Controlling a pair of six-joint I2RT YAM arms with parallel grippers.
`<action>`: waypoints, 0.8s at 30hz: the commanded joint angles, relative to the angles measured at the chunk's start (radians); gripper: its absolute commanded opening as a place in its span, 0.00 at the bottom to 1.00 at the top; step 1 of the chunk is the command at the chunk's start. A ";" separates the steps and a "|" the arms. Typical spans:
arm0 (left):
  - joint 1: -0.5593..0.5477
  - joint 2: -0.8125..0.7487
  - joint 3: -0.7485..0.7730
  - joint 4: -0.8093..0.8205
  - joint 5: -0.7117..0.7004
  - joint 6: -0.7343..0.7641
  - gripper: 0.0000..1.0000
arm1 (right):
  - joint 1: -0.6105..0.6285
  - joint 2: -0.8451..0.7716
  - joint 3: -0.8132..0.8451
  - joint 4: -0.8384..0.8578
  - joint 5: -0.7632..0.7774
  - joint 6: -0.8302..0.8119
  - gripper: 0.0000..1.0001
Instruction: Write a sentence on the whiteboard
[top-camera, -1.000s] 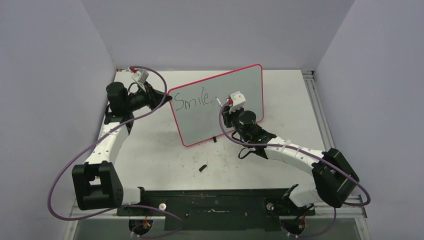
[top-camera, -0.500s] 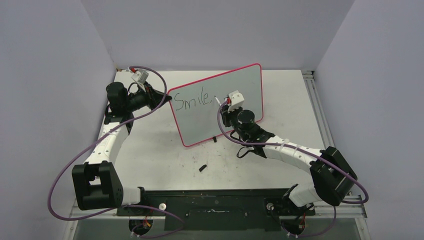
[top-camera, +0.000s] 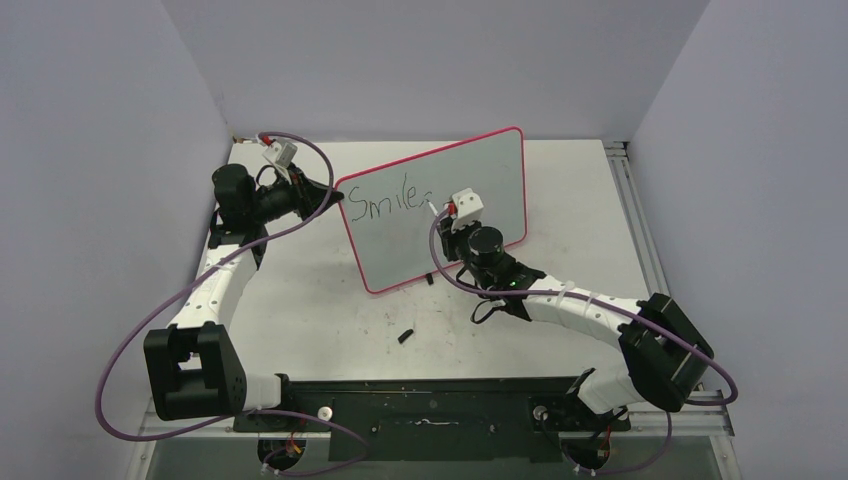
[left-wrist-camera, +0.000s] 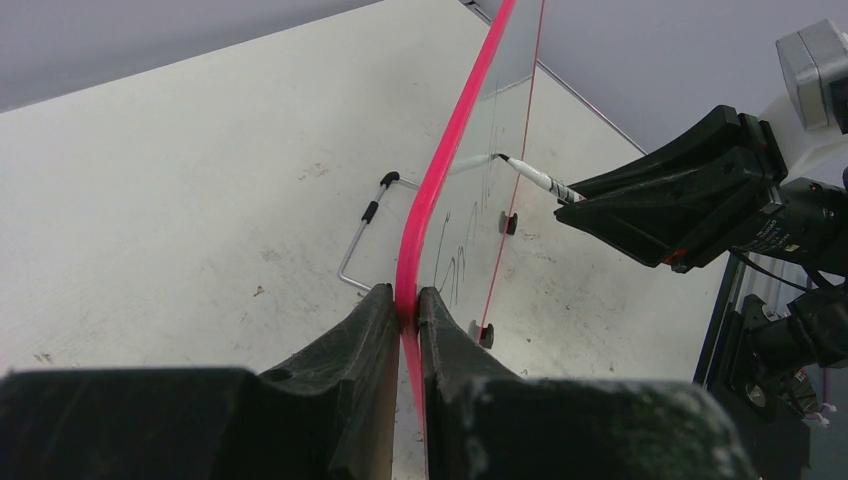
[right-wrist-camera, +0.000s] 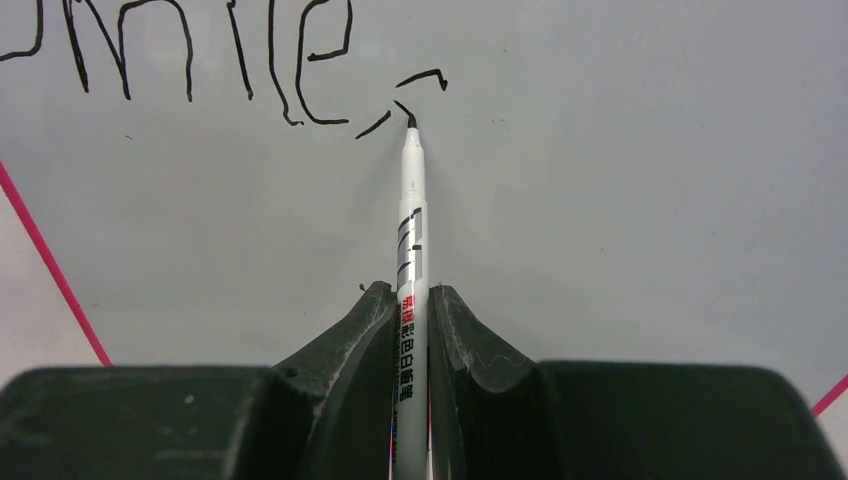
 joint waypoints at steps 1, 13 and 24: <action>0.003 -0.028 0.001 0.004 0.012 0.021 0.00 | 0.001 -0.015 -0.005 0.008 0.073 0.018 0.05; 0.003 -0.029 0.001 0.007 0.011 0.020 0.00 | 0.005 -0.021 -0.025 -0.019 0.063 0.029 0.05; 0.004 -0.030 -0.001 0.012 0.013 0.017 0.00 | 0.045 -0.007 -0.016 -0.007 0.057 0.022 0.05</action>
